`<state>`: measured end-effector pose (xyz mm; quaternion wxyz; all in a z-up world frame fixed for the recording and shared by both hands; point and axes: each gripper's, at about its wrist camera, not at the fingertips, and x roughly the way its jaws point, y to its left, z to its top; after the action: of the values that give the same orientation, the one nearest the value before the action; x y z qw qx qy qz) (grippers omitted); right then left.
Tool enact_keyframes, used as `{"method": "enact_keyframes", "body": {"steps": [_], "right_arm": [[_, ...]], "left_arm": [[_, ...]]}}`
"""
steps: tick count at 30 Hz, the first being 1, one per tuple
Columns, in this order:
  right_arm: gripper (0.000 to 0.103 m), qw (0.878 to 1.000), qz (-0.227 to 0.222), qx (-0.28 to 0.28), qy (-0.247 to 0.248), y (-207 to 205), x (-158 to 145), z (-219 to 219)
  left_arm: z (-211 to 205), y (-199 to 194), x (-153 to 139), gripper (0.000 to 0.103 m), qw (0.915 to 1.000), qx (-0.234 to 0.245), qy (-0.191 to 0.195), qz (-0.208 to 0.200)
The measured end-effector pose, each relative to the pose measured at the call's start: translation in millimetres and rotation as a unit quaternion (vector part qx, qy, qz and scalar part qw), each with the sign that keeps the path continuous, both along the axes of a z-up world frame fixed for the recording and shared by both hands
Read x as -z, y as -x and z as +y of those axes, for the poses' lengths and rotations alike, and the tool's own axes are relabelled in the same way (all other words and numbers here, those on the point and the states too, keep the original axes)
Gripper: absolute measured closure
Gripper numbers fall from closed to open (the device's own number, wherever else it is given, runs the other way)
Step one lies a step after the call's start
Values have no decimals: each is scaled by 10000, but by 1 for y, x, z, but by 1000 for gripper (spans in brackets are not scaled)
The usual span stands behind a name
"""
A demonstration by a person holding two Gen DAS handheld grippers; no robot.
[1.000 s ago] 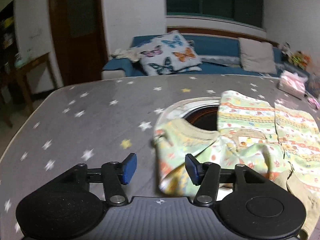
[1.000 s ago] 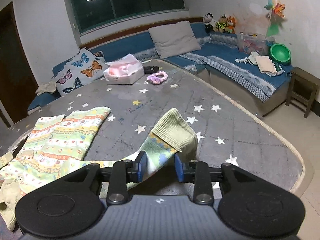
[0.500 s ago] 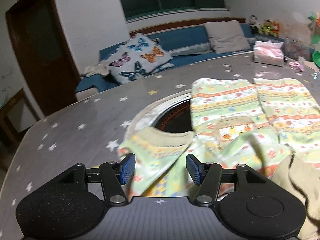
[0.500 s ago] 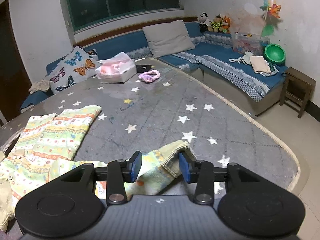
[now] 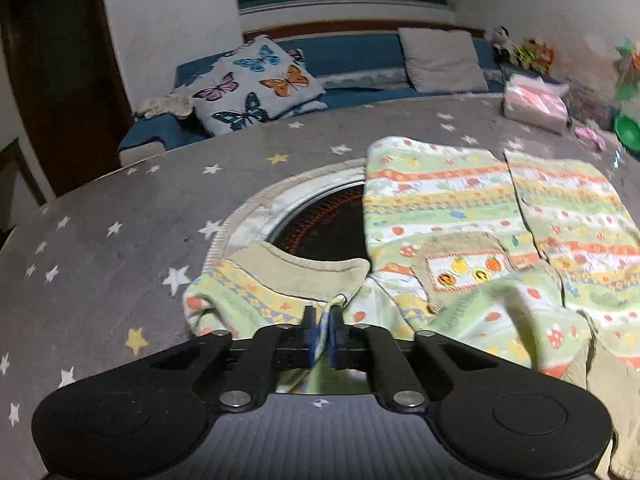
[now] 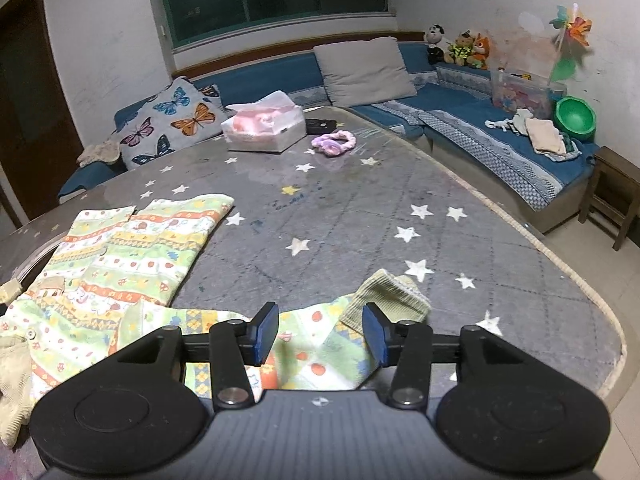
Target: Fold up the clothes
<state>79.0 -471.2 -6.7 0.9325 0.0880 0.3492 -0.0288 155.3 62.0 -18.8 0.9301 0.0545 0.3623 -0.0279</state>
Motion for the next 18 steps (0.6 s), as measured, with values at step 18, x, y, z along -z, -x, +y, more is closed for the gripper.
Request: {"method": "enact_keyframes", "body": {"steps": [18], "right_arm": [[44, 9967, 108, -776, 205, 9, 5, 42]], "left_arm": [[111, 57, -33, 102, 9692, -2169, 728, -911]]}}
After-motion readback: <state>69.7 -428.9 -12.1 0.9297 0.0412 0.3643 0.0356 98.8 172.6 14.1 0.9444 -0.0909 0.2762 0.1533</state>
